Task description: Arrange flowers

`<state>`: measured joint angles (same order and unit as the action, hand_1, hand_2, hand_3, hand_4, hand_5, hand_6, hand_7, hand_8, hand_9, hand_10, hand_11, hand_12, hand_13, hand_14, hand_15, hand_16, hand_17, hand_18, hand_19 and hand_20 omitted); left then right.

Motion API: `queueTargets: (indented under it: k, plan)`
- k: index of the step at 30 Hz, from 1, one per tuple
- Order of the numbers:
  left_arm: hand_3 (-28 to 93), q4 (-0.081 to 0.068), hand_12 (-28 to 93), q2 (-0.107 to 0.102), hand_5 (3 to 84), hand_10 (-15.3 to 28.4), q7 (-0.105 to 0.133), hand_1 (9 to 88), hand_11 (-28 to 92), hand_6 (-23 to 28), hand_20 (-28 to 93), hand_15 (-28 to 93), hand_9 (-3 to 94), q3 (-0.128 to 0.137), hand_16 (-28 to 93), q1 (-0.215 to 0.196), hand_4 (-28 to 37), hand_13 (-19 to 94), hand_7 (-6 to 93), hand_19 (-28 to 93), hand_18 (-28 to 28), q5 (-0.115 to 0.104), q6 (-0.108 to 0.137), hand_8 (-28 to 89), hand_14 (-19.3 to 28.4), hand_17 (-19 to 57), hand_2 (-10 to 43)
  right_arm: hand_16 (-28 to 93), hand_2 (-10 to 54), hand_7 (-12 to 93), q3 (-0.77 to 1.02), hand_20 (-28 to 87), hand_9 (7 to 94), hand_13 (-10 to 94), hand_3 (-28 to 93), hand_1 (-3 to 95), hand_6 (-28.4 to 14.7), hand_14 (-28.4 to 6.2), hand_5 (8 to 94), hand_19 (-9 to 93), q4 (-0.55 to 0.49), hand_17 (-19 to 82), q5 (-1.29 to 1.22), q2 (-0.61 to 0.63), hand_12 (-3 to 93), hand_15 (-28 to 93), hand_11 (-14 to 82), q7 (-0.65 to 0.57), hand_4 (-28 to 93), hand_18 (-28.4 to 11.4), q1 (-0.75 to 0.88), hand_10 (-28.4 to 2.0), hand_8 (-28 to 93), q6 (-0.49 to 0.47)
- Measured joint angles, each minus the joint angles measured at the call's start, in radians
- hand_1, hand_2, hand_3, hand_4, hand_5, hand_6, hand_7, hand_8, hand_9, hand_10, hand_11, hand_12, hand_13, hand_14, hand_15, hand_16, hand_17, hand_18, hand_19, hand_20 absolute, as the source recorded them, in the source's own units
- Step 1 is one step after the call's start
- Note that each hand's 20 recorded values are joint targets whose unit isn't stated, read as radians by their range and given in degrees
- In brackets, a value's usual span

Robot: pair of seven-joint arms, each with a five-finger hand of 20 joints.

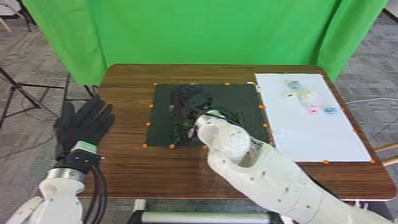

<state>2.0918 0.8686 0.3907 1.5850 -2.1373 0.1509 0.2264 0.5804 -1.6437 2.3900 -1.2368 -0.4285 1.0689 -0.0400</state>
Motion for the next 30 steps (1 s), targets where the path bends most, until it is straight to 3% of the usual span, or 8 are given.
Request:
queueTargets:
  k: [9, 17, 20, 23, 26, 30]
  plan:
    - [70, -0.010, 7, -0.001, 40.6, 12.1, -0.034, 28.2, 20, 5.4, 6, 33, 33.5, -0.020, -11, 0.025, -28.3, 23, 18.8, 30, 9.4, 0.014, -0.001, -12, 12.1, -4.6, 14.0, 34, -9.5, 32, -0.030, 42, 83.4, 74, 72, 55.9, -2.5, -8.2, 69.8, 93, 0.036, 43, 0.037, -0.046, 40.9, 66, 10.7, -0.033, -28, -22.8, 0.013, -9.5, 5, -0.024]
    - [70, -0.009, 7, 0.001, 39.8, 12.1, -0.037, 28.3, 20, 5.4, 7, 33, 33.4, -0.019, -11, 0.024, -28.3, 23, 19.0, 30, 9.8, 0.014, -0.001, -12, 12.2, -4.9, 14.0, 37, -9.5, 27, -0.030, 41, 80.4, 73, 70, 55.4, -3.1, -7.9, 66.7, 93, 0.021, 41, 0.038, -0.061, 38.4, 64, 9.2, -0.061, -28, -22.9, 0.030, -9.9, 4, -0.073]
    - [70, -0.009, 7, 0.001, 38.8, 11.8, -0.042, 28.2, 20, 5.5, 7, 32, 32.4, -0.019, -11, 0.025, -28.3, 21, 19.3, 31, 9.9, 0.015, 0.001, -12, 11.8, -5.0, 13.9, 39, -9.5, 26, -0.032, 41, 76.1, 71, 73, 53.8, -3.3, -8.2, 65.6, 92, 0.018, 41, 0.059, -0.064, 33.3, 64, 13.1, -0.055, -28, -23.0, 0.036, -10.8, 3, -0.097]
    - [70, -0.009, 7, 0.005, 38.5, 11.8, -0.060, 28.3, 20, 5.5, 7, 32, 32.0, -0.016, -11, 0.027, -28.3, 21, 19.6, 31, 10.0, 0.031, 0.007, -12, 11.6, -5.2, 13.9, 39, -9.5, 25, -0.043, 41, 75.0, 71, 73, 53.2, -3.3, -8.1, 64.9, 92, 0.022, 41, 0.128, -0.066, 32.3, 64, 13.8, -0.049, -28, -23.0, 0.042, -11.2, 2, -0.098]
    - [71, -0.003, 7, 0.007, 36.6, 11.3, -0.066, 28.2, 20, 6.0, 7, 31, 29.8, -0.012, -12, 0.022, -28.3, 18, 19.7, 31, 9.9, 0.042, 0.011, -12, 10.7, -5.3, 13.9, 41, -9.5, 26, -0.057, 41, 71.6, 70, 76, 52.2, -2.7, -7.7, 63.5, 92, 0.023, 41, 0.173, -0.065, 27.0, 63, 18.0, -0.054, -28, -23.1, 0.049, -12.4, -10, -0.083]
    - [71, 0.003, 7, 0.009, 34.4, 10.9, -0.067, 28.2, 20, 6.0, 7, 31, 27.4, -0.011, -11, 0.018, -28.3, 15, 20.2, 32, 10.3, 0.048, 0.028, -12, 10.4, -5.8, 13.5, 43, -9.5, 24, -0.059, 42, 68.7, 69, 74, 54.1, -2.8, -6.4, 61.9, 91, 0.023, 40, 0.166, -0.065, 22.3, 61, 20.9, -0.058, -28, -23.5, 0.059, -13.4, -13, -0.069]
